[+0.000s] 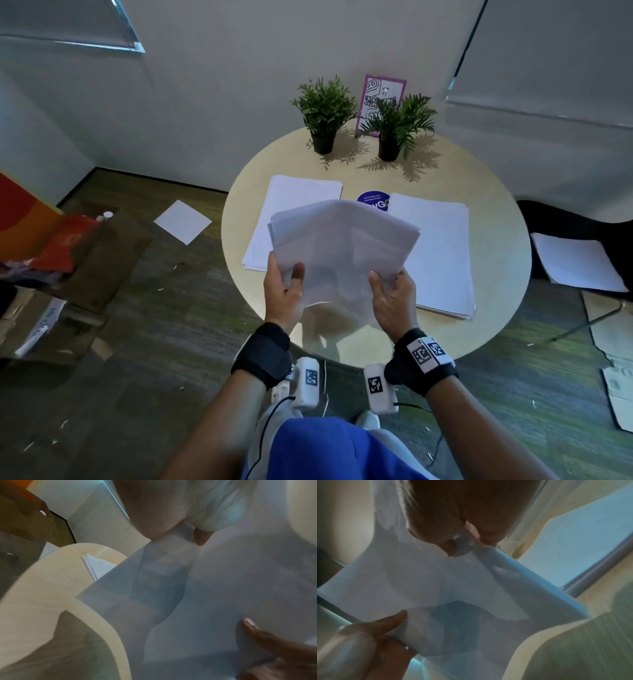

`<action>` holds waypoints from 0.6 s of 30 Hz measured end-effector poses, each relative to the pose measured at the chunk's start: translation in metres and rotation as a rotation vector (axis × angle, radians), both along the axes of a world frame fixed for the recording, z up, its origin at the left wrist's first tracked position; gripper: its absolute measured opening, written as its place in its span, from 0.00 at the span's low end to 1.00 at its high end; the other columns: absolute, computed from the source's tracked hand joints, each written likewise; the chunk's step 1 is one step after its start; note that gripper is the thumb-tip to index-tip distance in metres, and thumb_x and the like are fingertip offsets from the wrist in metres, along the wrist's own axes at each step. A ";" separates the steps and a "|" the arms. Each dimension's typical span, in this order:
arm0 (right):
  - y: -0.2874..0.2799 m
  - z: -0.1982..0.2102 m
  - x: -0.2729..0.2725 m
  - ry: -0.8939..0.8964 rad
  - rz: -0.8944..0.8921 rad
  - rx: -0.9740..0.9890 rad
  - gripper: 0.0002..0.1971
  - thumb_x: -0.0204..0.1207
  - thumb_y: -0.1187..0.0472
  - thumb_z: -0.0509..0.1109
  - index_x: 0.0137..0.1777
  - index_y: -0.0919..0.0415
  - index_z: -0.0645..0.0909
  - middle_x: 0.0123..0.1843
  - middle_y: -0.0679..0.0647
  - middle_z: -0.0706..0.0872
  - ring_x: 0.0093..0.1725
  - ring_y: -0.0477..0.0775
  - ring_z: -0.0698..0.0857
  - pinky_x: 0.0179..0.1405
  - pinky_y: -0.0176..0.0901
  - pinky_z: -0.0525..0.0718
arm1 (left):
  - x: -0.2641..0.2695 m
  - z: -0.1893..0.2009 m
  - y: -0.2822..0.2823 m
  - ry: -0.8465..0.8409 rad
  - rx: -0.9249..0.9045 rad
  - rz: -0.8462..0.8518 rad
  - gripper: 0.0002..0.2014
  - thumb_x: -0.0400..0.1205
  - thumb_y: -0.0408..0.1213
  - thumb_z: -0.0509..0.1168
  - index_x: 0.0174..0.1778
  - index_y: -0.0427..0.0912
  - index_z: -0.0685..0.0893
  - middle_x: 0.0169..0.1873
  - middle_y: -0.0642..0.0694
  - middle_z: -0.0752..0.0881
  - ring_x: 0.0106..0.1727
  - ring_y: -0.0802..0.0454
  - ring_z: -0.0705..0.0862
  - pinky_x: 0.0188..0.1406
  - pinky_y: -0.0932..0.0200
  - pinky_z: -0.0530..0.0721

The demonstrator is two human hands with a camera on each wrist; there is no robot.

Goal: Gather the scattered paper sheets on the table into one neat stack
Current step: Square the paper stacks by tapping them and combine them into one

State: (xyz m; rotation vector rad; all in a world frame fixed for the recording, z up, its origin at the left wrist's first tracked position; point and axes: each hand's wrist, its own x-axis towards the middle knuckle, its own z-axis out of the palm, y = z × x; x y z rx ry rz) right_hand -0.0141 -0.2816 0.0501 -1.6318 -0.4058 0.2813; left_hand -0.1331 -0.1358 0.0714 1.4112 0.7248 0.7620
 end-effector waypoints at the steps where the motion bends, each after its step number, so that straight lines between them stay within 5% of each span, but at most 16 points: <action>1: 0.002 0.002 0.002 -0.014 -0.005 0.007 0.09 0.81 0.73 0.68 0.59 0.63 0.80 0.52 0.56 0.88 0.49 0.42 0.88 0.53 0.40 0.88 | 0.002 0.002 0.003 -0.012 -0.012 0.001 0.23 0.82 0.41 0.65 0.74 0.52 0.70 0.64 0.46 0.84 0.65 0.53 0.83 0.63 0.49 0.84; 4: -0.002 0.003 0.006 -0.027 -0.034 -0.016 0.09 0.81 0.69 0.71 0.52 0.53 0.80 0.50 0.56 0.88 0.48 0.54 0.88 0.49 0.45 0.88 | 0.002 -0.003 0.010 -0.026 -0.032 0.007 0.29 0.83 0.38 0.67 0.80 0.42 0.66 0.67 0.42 0.82 0.68 0.50 0.81 0.66 0.48 0.83; 6: -0.007 -0.009 0.005 -0.010 -0.014 -0.061 0.08 0.79 0.67 0.73 0.53 0.54 0.81 0.49 0.54 0.89 0.47 0.52 0.89 0.49 0.45 0.89 | 0.001 -0.013 0.008 0.023 -0.033 -0.014 0.30 0.83 0.32 0.69 0.79 0.38 0.66 0.67 0.42 0.82 0.67 0.52 0.81 0.66 0.51 0.83; 10: -0.010 -0.033 0.003 0.010 -0.007 -0.221 0.06 0.82 0.65 0.71 0.56 0.62 0.82 0.48 0.52 0.89 0.47 0.52 0.89 0.45 0.47 0.90 | 0.003 -0.042 0.000 0.177 -0.024 -0.073 0.22 0.85 0.36 0.65 0.75 0.48 0.70 0.66 0.46 0.83 0.67 0.50 0.82 0.70 0.45 0.81; 14: -0.006 -0.026 0.024 -0.034 -0.064 -0.261 0.08 0.81 0.67 0.69 0.59 0.61 0.81 0.46 0.46 0.87 0.43 0.36 0.85 0.36 0.23 0.79 | 0.023 -0.042 0.012 0.217 0.068 -0.051 0.16 0.85 0.30 0.62 0.59 0.58 0.75 0.52 0.59 0.85 0.54 0.62 0.85 0.56 0.69 0.81; 16: -0.007 -0.018 0.044 -0.054 -0.080 -0.273 0.11 0.79 0.67 0.72 0.59 0.60 0.81 0.48 0.48 0.88 0.44 0.35 0.85 0.40 0.27 0.81 | 0.040 -0.031 0.020 0.279 0.112 -0.093 0.10 0.85 0.30 0.62 0.53 0.51 0.75 0.43 0.56 0.83 0.46 0.57 0.83 0.50 0.62 0.83; 18: -0.009 -0.017 0.070 -0.011 -0.103 -0.318 0.12 0.77 0.66 0.74 0.58 0.59 0.79 0.51 0.52 0.88 0.48 0.46 0.87 0.46 0.39 0.84 | 0.067 -0.024 0.028 0.396 0.124 -0.169 0.07 0.84 0.31 0.60 0.44 0.47 0.71 0.35 0.50 0.76 0.37 0.48 0.77 0.36 0.58 0.77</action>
